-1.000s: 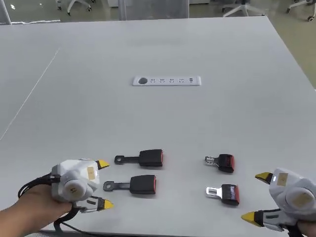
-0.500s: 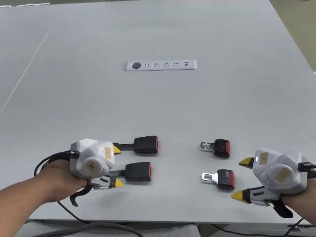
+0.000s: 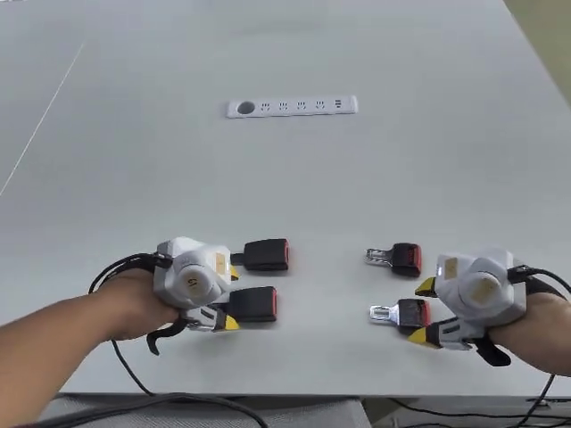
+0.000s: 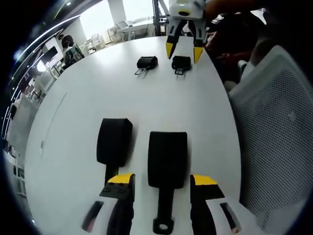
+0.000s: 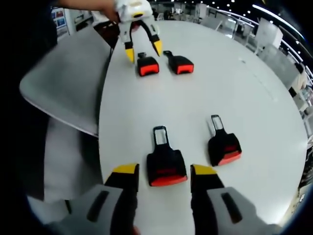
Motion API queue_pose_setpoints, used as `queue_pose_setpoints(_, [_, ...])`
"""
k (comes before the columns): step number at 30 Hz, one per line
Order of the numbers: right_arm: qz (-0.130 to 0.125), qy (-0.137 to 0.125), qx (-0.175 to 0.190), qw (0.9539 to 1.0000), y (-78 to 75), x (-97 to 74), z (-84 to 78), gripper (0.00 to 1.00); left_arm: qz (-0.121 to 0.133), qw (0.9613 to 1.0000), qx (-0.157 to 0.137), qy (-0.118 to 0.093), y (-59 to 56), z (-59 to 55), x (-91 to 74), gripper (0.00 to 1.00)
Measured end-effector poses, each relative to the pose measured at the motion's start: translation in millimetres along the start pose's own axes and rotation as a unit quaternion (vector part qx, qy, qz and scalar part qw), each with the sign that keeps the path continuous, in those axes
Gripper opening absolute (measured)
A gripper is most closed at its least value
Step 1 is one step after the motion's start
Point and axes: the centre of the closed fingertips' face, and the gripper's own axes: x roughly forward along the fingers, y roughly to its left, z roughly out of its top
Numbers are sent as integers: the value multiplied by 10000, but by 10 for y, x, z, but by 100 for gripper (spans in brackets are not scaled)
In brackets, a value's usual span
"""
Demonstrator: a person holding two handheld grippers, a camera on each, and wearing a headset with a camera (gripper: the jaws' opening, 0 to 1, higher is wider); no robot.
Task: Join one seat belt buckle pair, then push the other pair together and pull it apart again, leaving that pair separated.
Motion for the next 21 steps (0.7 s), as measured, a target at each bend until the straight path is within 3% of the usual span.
queue_pose_setpoints(9, [178, 100, 34, 9998, -30, 53, -88, 37, -199, 9998, 35, 46, -48, 25, 96, 40])
queue_pose_setpoints(12, [222, 113, 9, 9997, -20, 65, -85, 36, -297, 9995, 92, 102, -81, 16, 122, 34])
queue_pose_setpoints(18, [343, 240, -263, 9988, -17, 93, -102, 34, -344, 9973, 582, 292, -94, 11, 133, 33])
queue_pose_setpoints(21, [363, 222, -343, 9985, -20, 92, -97, 34, -336, 9977, 501, 312, -95, 14, 128, 33])
